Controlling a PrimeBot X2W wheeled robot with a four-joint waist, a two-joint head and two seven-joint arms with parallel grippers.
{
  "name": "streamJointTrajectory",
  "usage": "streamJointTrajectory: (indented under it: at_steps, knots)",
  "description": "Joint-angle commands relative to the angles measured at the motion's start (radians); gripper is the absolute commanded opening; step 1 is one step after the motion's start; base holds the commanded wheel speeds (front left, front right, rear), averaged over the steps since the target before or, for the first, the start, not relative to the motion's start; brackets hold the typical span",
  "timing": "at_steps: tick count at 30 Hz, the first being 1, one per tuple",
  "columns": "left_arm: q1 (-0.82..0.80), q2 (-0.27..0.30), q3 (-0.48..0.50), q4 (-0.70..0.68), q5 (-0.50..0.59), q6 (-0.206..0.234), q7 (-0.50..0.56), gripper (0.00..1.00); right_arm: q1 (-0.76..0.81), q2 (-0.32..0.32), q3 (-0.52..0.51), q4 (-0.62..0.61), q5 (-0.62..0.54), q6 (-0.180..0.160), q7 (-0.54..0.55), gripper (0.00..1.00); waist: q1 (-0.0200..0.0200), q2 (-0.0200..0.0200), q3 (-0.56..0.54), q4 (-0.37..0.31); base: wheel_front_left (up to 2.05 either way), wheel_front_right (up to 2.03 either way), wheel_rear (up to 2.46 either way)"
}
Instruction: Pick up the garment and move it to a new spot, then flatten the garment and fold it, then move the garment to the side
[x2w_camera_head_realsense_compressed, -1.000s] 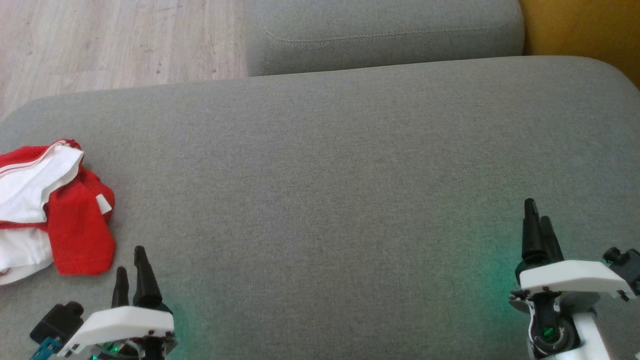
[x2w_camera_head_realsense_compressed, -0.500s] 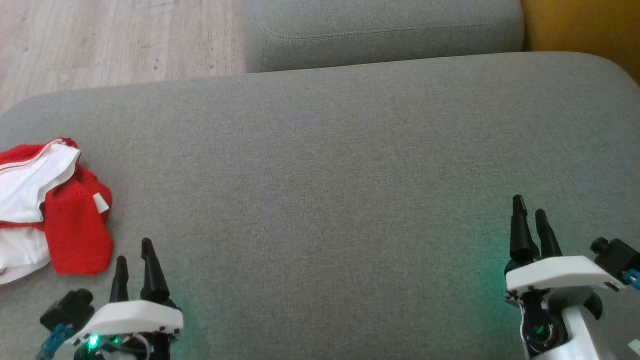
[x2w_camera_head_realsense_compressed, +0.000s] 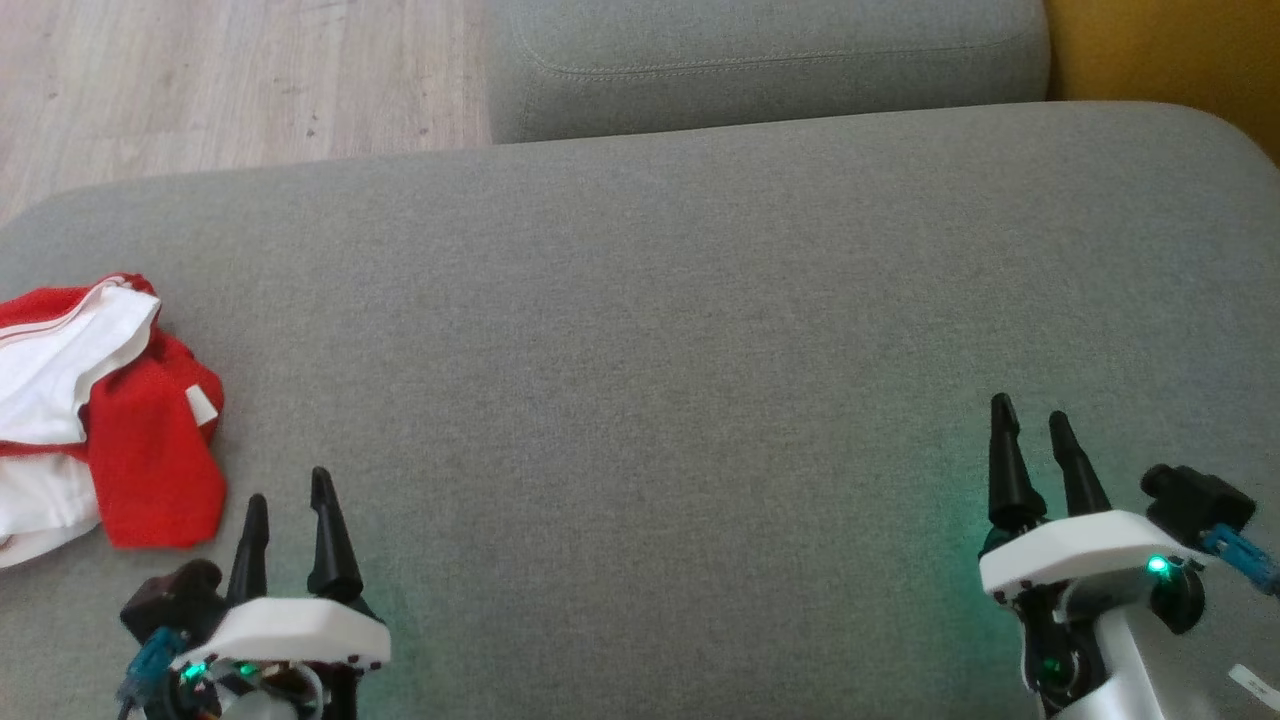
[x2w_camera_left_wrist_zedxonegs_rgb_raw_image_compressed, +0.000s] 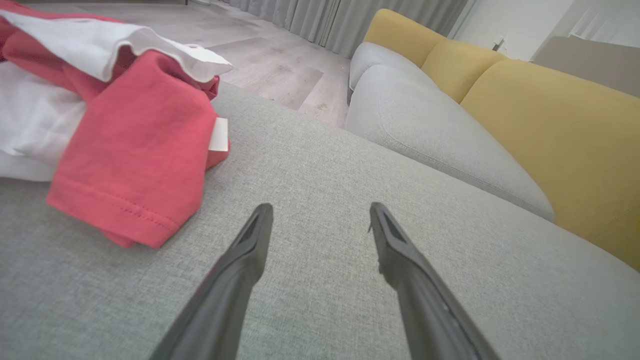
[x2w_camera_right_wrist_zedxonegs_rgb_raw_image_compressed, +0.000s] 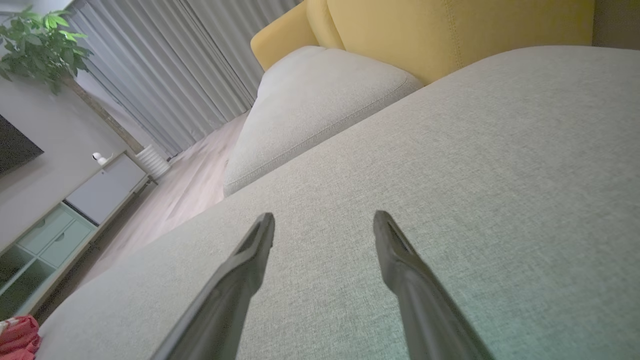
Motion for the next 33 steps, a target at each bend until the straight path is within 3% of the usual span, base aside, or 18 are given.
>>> streamJointTrajectory:
  at_steps: [1, 33]
  knots:
    - [-0.052, 0.007, 0.019, -0.025, 0.047, 0.009, -0.018, 1.0, -0.06, -0.008, 0.03, -0.02, -0.049, -0.001, -0.02, 1.0, -0.0001, 0.0, 0.002, 0.0, 0.0, 0.0, 0.0]
    - [-0.054, 0.008, -0.011, 0.028, 0.412, 0.058, -0.109, 1.0, -0.091, -0.008, 0.073, 0.063, -0.463, -0.001, -0.112, 1.0, -0.0001, 0.0, -0.002, -0.012, 0.0, 0.0, 0.0]
